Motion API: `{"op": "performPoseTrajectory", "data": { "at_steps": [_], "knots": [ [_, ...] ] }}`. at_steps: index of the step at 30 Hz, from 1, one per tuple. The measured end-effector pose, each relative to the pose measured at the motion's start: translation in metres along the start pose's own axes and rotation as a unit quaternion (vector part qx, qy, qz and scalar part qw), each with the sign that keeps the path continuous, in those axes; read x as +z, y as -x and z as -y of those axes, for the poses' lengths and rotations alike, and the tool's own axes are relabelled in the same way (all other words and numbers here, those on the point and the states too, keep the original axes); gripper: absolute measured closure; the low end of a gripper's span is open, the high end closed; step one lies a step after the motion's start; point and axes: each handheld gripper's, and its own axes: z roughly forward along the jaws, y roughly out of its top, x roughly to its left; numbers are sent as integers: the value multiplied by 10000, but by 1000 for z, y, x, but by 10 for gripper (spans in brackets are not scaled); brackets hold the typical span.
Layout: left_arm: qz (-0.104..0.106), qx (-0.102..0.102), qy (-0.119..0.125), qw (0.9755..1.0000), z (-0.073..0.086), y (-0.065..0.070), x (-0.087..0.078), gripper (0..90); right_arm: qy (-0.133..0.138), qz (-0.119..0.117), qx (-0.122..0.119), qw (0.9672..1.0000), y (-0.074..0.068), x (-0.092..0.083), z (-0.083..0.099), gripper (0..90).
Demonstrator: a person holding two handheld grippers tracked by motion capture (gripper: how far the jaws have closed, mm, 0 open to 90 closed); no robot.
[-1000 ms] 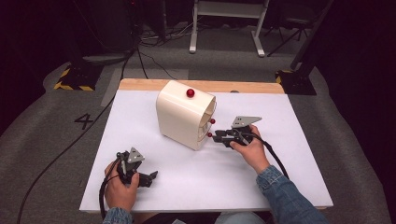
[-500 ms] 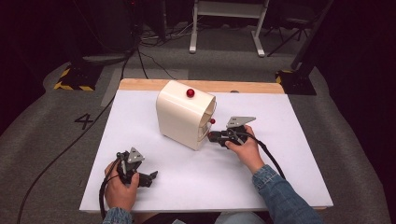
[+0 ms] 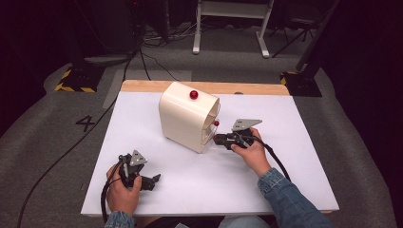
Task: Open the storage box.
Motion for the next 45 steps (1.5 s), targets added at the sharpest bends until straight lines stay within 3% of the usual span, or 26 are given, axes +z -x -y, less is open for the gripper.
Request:
{"op": "performPoseTrajectory", "data": {
  "at_steps": [25, 45],
  "knots": [
    [7, -22, -32, 10000, -1, 0, 0, 0, 61, 101, 116, 9999, -3, -59, 26, 743],
    [22, -36, -45, 10000, -1, 0, 0, 0, -274, 152, 180, 9993, -1, -57, 46, 717]
  ]
}}
